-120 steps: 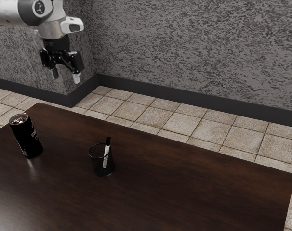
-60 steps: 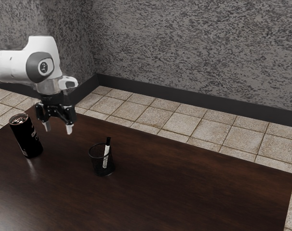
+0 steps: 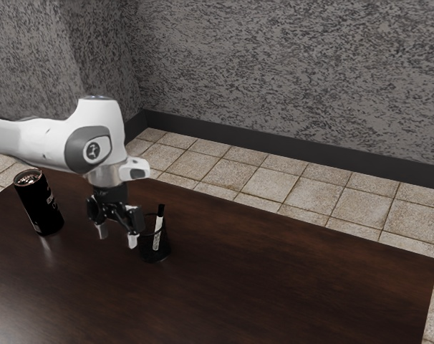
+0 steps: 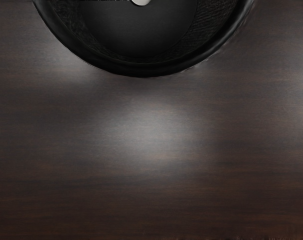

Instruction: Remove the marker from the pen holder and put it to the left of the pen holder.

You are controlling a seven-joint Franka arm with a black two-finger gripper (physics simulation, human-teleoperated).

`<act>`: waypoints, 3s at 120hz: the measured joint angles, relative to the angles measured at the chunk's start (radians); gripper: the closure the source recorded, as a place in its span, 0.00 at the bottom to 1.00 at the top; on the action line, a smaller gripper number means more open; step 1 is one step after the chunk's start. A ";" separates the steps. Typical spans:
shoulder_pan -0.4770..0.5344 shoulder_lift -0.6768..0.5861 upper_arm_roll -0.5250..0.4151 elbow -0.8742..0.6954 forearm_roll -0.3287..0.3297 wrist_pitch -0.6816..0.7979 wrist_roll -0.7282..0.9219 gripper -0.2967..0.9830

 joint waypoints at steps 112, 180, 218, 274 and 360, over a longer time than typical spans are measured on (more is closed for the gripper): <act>-0.010 0.262 -0.025 0.280 -0.025 0.149 0.100 0.26; -0.009 0.253 -0.023 0.276 -0.031 0.139 0.120 0.77; 0.070 -0.005 0.002 0.241 0.038 0.046 0.117 0.80; 0.192 0.038 0.007 0.087 0.100 -0.112 0.096 0.68; 0.191 -0.025 -0.059 0.520 0.100 -0.279 0.097 0.26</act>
